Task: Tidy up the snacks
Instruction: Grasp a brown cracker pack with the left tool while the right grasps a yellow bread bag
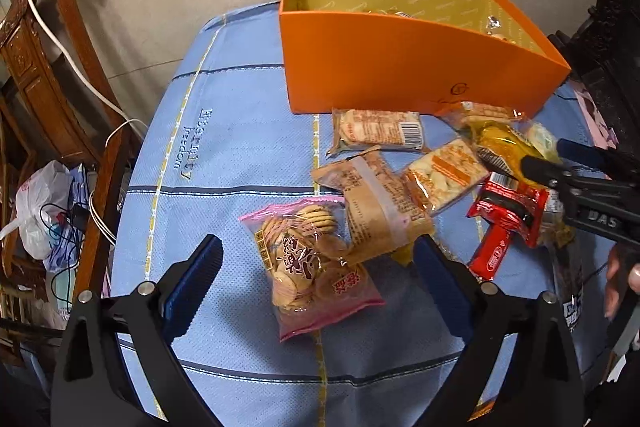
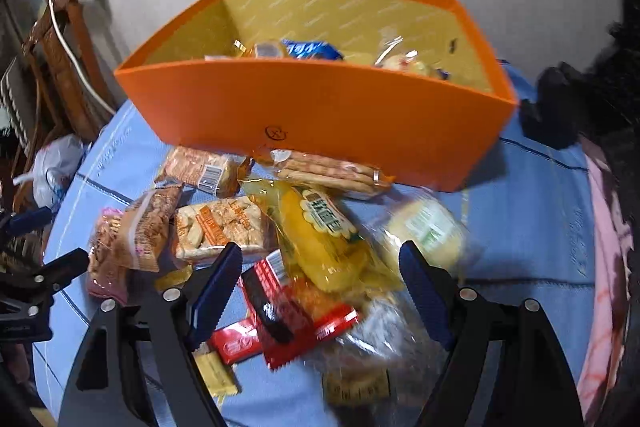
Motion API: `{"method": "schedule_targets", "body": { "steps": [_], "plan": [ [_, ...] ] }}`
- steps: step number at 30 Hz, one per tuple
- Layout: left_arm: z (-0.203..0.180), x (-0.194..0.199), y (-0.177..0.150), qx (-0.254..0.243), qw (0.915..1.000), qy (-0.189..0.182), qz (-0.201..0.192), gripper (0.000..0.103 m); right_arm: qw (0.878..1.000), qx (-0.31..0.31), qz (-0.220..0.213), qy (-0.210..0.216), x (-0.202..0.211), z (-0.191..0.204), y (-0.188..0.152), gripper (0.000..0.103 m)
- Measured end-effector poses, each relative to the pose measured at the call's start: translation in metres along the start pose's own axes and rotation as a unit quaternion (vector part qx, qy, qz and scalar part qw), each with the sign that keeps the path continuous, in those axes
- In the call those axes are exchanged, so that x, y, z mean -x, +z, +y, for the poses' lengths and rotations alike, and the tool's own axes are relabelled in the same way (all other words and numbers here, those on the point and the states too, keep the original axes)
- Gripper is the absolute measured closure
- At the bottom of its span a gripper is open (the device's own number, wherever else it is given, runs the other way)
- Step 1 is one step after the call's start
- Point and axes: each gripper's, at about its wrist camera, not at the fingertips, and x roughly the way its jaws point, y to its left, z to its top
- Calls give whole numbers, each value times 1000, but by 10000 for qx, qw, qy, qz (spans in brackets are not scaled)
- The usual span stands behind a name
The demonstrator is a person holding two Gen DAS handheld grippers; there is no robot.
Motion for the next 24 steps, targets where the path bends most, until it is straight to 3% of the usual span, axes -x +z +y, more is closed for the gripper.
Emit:
{"method": "schedule_targets", "body": {
  "steps": [2, 5, 12, 18, 24],
  "plan": [
    [0, -3, 0, -4, 10000, -13, 32, 9, 9998, 77, 172, 10, -14, 1, 1, 28],
    [-1, -6, 1, -79, 10000, 14, 43, 9, 9991, 152, 399, -73, -29, 0, 0, 51],
    [-9, -9, 8, -198, 9998, -8, 77, 9, 9988, -111, 390, 265, -26, -11, 0, 60],
    [-25, -11, 24, -326, 9993, -140, 68, 9, 9955, -546, -78, 765, 18, -28, -8, 61],
    [-38, -31, 36, -247, 9988, -237, 337, 9, 9934, -692, -245, 884, 43, -41, -18, 61]
  ]
}}
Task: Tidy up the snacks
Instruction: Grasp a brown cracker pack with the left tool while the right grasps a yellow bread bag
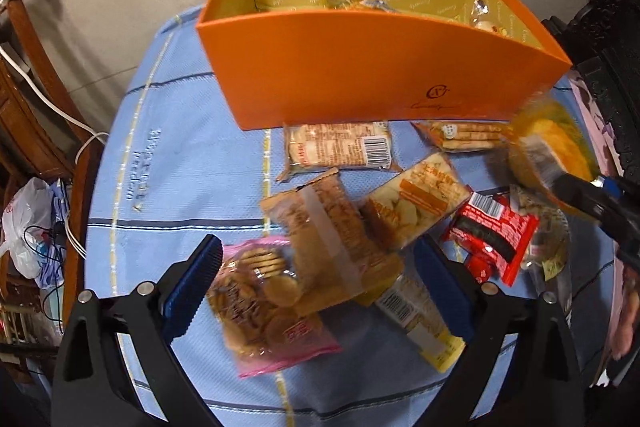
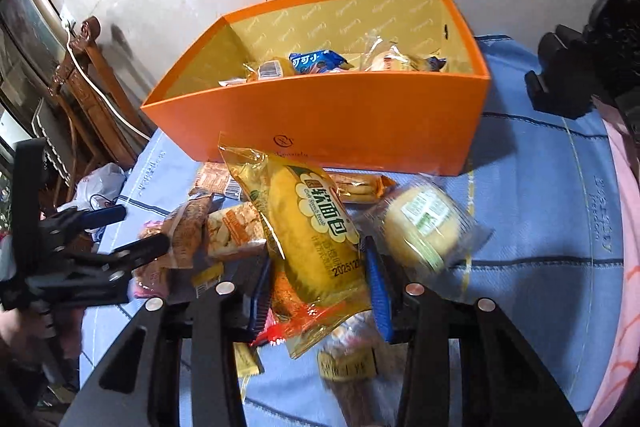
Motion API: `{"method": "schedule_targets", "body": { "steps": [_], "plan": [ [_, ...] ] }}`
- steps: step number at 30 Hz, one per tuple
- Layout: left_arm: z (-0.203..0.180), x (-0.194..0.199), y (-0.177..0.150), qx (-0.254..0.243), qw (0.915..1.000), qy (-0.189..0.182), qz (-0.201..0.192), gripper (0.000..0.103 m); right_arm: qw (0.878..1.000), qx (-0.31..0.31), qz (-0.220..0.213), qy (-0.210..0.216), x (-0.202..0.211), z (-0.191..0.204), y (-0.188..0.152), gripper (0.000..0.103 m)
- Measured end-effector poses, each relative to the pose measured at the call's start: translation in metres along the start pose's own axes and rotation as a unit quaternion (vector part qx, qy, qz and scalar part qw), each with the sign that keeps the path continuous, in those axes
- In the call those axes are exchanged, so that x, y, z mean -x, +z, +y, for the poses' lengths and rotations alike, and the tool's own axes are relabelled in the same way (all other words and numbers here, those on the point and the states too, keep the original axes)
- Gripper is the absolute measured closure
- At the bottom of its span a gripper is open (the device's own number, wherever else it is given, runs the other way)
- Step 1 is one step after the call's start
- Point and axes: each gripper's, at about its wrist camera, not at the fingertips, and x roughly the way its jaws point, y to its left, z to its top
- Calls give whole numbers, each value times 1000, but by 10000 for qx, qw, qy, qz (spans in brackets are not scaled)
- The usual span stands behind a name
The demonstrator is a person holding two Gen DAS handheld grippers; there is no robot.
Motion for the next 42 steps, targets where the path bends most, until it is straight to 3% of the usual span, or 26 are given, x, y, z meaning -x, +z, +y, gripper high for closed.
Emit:
{"method": "schedule_targets", "body": {
  "steps": [7, 10, 11, 22, 38, 42],
  "plan": [
    [-7, -23, 8, 78, 9995, 16, 318, 9, 9999, -96, -135, 25, 17, -11, -3, 61],
    [-4, -30, 7, 109, 9988, -15, 481, 34, 9997, -103, -188, 66, 22, -12, -3, 61],
    [-1, -32, 6, 133, 9985, -39, 524, 36, 9997, -100, -208, 72, 23, -11, -3, 61],
    [-5, -38, 14, -84, 9986, 162, 491, 30, 9995, 28, -222, 235, 23, 0, 0, 61],
    [-22, -43, 13, -505, 9961, 502, 514, 45, 9995, 54, -185, 251, 24, 6, -1, 61],
    [-5, -55, 4, -396, 9948, 473, 812, 55, 9995, 58, -206, 249, 26, 6, 0, 61]
  ]
}}
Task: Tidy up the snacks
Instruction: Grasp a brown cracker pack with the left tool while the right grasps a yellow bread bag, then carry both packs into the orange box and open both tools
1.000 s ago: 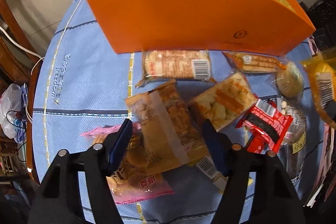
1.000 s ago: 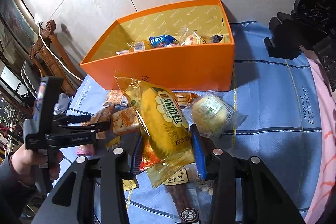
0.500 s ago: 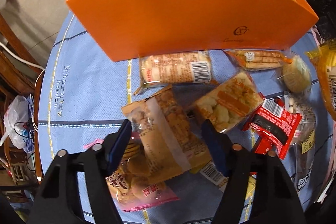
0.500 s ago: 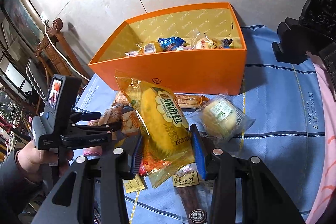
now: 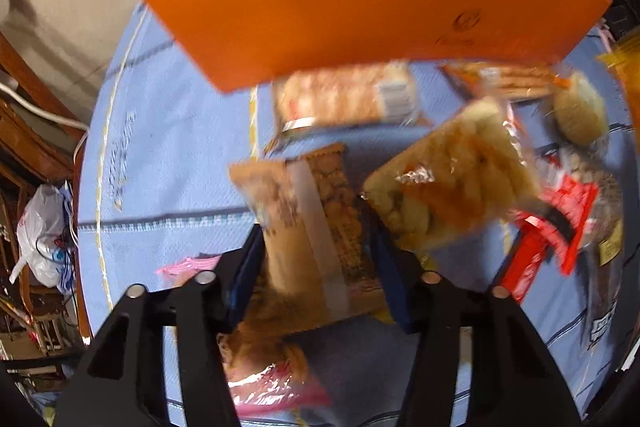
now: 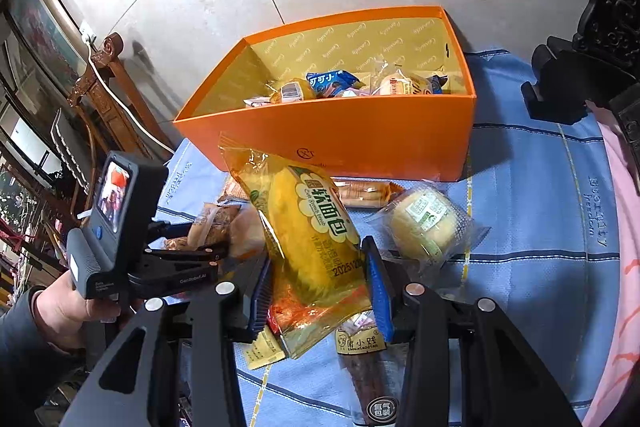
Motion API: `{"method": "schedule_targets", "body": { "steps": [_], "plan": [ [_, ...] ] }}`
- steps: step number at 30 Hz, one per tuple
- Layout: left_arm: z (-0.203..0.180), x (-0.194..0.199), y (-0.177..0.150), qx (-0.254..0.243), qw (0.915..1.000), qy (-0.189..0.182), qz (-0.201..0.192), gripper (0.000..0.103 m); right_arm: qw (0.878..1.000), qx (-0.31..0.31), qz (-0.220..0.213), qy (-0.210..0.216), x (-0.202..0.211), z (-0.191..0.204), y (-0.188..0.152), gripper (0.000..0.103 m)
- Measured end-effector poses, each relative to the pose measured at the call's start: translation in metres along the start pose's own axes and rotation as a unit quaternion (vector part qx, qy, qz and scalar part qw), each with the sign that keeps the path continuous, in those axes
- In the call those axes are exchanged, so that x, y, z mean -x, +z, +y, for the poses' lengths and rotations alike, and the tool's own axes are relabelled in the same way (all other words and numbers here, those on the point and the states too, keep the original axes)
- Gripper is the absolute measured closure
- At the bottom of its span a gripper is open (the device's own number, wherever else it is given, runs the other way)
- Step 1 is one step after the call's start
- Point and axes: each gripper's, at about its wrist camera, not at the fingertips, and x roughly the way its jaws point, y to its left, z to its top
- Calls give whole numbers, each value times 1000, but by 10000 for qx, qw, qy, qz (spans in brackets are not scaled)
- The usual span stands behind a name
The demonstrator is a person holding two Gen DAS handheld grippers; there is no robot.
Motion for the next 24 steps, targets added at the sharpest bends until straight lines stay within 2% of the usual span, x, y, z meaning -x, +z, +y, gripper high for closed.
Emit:
{"method": "schedule_targets", "body": {
  "steps": [3, 8, 13, 20, 24],
  "plan": [
    [12, -10, -4, 218, 9994, -283, 17, 63, 10000, -9, -22, -11, 2, 0, 0, 61],
    [14, -20, -6, 203, 9994, -226, -134, 71, 10000, -11, -32, 3, 4, 1, 0, 61],
    [24, -12, -6, 180, 9986, -188, -459, 72, 10000, -18, -44, 44, 5, 0, 1, 61],
    [44, 20, -9, 152, 9947, -331, -958, 72, 9999, -22, -100, 129, 8, 5, 6, 61],
    [44, 65, 0, 111, 9909, -398, -1283, 72, 9995, 11, -250, 197, 17, 11, 18, 61]
  ]
}}
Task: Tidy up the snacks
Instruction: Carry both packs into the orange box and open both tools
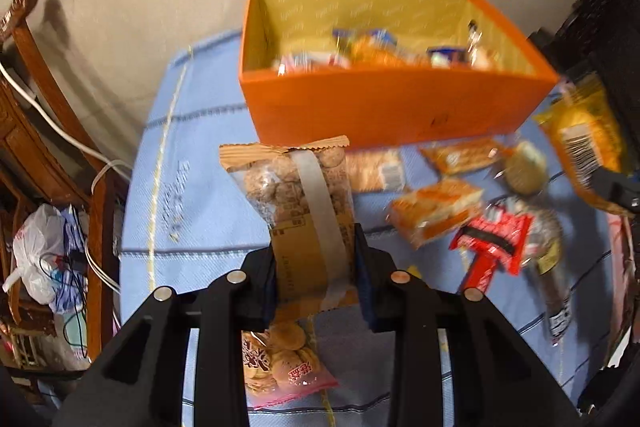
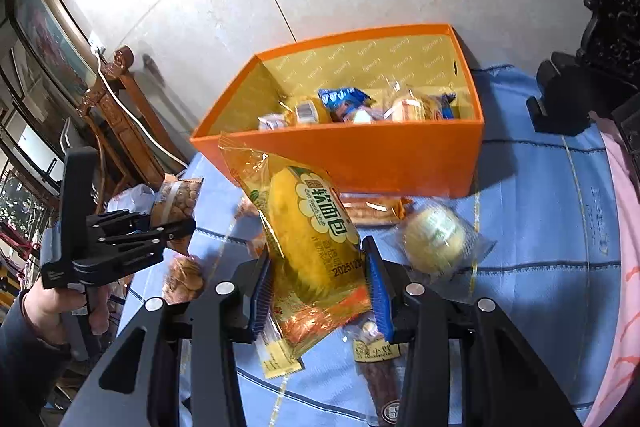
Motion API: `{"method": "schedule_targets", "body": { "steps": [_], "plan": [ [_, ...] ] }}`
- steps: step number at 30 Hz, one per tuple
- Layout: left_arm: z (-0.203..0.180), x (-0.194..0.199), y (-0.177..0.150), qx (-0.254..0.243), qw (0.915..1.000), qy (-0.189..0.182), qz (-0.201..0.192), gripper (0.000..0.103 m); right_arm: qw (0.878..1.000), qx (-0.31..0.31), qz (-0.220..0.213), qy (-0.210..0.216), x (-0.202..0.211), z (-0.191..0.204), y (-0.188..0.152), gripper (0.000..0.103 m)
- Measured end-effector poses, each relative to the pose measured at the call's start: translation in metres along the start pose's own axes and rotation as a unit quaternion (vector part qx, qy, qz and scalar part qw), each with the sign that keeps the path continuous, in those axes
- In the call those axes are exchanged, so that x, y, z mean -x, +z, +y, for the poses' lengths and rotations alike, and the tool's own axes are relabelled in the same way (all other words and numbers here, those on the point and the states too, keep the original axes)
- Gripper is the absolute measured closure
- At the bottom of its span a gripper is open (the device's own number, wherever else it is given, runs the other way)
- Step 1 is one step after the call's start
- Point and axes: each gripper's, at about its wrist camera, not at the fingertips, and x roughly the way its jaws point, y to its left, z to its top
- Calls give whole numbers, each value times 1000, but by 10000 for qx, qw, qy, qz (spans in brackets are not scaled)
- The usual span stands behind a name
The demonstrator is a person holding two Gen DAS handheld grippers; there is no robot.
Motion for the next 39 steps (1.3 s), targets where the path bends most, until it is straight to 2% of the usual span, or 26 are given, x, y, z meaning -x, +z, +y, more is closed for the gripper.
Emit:
{"method": "schedule_targets", "body": {
  "steps": [7, 11, 17, 18, 19, 20, 22, 26, 32, 39],
  "plan": [
    [-14, 61, 57, -47, 9976, -197, -670, 72, 9989, 199, -406, -153, 9, 11, 54, 61],
    [-23, 58, 94, 19, 9971, -201, -737, 72, 9976, 200, -557, -365, -3, 10, 92, 61],
    [-35, 18, 133, 156, 9989, -141, -415, 70, 9946, 165, -418, -932, -44, 0, 123, 59],
    [-36, 14, 136, 195, 9991, -112, -371, 65, 9936, 139, -367, -1061, -53, -4, 126, 59],
    [-36, 9, 138, 254, 9990, -51, -361, 49, 9932, 105, -328, -1110, -59, -7, 127, 54],
    [-36, 9, 141, 297, 9987, 18, -412, 30, 9925, 87, -322, -1177, -62, -9, 127, 42],
    [-35, 10, 144, 430, 9971, 185, -601, 13, 9892, 66, -418, -1405, -64, -13, 128, 32],
    [-36, 9, 145, 429, 9972, 138, -603, 12, 9901, -3, -434, -1338, -61, -17, 122, 31],
    [-35, 13, 129, 393, 9977, 111, -545, 12, 9914, -55, -426, -1236, -47, -14, 101, 31],
    [-27, 41, 71, 372, 9978, 144, -534, 12, 9920, -57, -409, -1197, -11, -3, 49, 25]
  ]
}}
